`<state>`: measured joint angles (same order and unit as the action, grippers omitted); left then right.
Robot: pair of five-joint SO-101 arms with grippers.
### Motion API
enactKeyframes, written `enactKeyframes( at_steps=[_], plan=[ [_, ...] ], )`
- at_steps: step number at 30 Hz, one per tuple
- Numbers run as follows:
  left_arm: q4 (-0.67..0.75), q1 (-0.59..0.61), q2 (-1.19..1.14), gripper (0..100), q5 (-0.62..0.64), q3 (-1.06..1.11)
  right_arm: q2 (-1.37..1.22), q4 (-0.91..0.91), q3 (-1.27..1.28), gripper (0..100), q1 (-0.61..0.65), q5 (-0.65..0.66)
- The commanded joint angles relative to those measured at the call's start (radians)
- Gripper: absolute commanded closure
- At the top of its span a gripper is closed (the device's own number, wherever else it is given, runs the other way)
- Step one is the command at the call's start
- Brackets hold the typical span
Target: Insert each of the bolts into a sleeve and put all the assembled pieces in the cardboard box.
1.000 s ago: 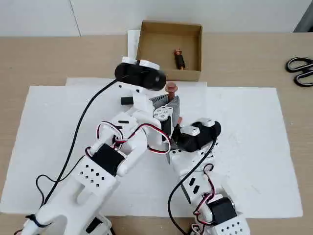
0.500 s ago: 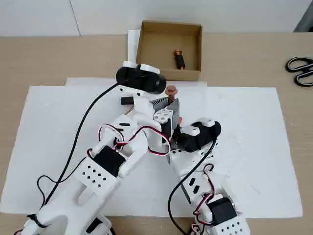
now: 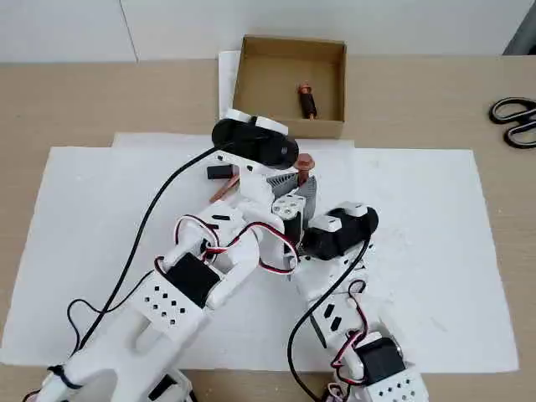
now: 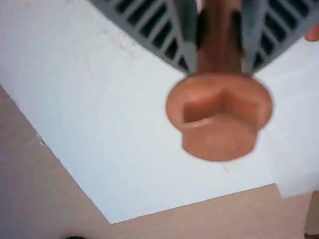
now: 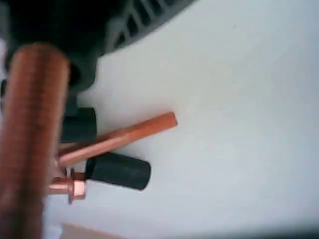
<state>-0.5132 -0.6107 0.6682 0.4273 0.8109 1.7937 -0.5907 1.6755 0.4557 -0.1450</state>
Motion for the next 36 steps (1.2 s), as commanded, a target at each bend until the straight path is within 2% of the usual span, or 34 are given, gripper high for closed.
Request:
enactKeyframes(
  at_steps=[1, 26, 36],
  plan=[
    [-0.005, -0.002, 0.034, 99, -0.017, -0.005, 0.018, 0.018, 0.008, 99.5, 0.005, -0.011],
    [-0.005, 0.020, 0.034, 99, -0.038, 0.050, 0.018, 0.018, 0.006, 99.5, 0.005, -0.011],
    [-0.124, 0.018, 0.034, 99, -0.052, 0.041, 0.018, 0.018, 0.006, 99.5, 0.005, -0.011]
  ],
)
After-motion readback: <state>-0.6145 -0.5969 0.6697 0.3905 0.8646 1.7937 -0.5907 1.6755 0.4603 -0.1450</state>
